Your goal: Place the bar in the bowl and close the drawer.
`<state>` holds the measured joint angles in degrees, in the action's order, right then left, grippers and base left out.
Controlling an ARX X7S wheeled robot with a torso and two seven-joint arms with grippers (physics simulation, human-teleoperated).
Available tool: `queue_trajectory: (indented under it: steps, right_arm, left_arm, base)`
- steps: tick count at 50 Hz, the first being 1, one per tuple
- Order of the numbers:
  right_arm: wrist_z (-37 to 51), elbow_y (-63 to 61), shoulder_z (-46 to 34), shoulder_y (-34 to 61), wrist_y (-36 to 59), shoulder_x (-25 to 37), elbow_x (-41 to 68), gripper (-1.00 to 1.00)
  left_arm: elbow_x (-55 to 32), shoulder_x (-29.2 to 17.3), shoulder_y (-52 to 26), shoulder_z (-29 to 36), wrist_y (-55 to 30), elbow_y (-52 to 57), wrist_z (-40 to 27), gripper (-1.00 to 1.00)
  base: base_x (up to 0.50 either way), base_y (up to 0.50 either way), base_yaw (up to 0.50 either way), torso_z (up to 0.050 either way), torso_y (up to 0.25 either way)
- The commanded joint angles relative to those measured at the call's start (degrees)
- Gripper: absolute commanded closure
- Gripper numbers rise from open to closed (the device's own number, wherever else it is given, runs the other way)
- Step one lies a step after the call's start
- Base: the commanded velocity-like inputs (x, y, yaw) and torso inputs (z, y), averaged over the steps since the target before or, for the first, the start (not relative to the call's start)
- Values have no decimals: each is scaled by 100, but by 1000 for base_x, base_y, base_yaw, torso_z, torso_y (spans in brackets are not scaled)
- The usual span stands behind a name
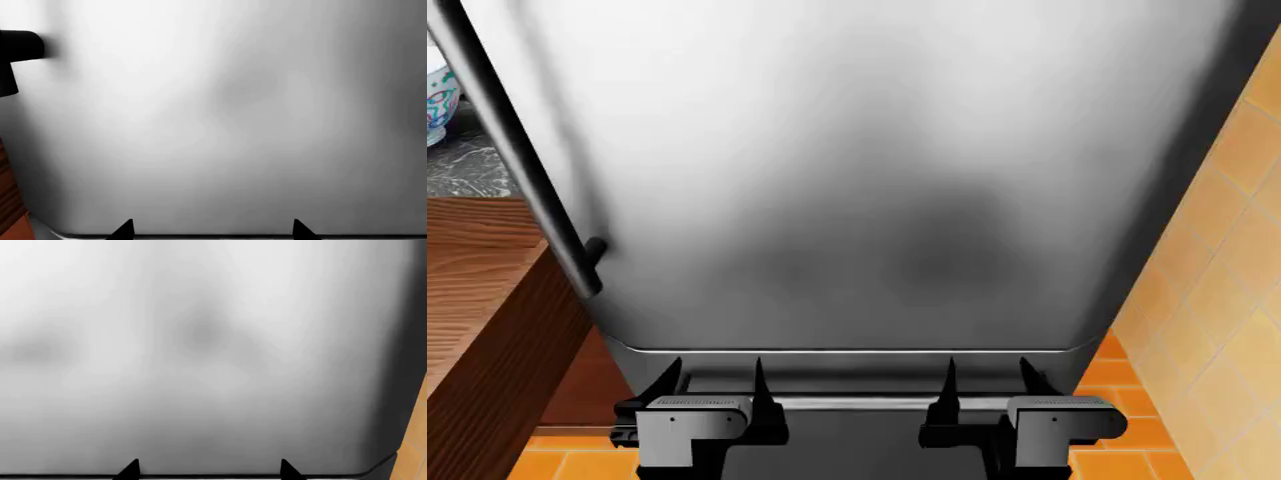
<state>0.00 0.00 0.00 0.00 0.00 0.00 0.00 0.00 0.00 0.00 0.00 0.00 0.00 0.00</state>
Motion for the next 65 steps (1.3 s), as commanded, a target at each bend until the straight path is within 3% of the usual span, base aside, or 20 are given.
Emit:
queue_trajectory:
  steps: [1,14,25,35,51,60,65]
  right_arm:
    - [125,-97,-109,-26,42,96,64,-100]
    - [395,-1128,-262,-147,749,401,113,-100]
    - [406,-3133,-307,40,2467,616,193,-100]
    - [395,-4391,-433,935,4301,887,73,-100]
    - [105,-5254,-264,2338,6330,986,481,-100]
    - [20,-5576,-3,3083,7203,907,700,-100]
    - [112,-5403,-145,3181,7076,868,671,-100]
  left_arm:
    - [-107,-86,-4,107,-72,49,-102,-100]
    - [-373,-283,-117,358,-1277,1160,-448,-100]
    - [-800,-592,-481,367,-3009,2766,-480,-100]
    - [-1106,-834,-1201,197,-4437,3871,-531,-100]
    - [-1839,-1027,-2456,-494,-6349,4979,-650,-100]
    - [-2059,-1103,-2913,-789,-6950,5292,-694,-100]
    - [-2188,-1138,-3126,-963,-7292,5503,-712,-100]
  base:
    - [0,0,0,0,0]
    - [0,0,0,15,5]
    - [0,0,0,50,1]
    - [0,0,0,50,1]
    - [0,0,0,50,0]
    - [0,0,0,50,1]
    - [0,22,0,50,1]
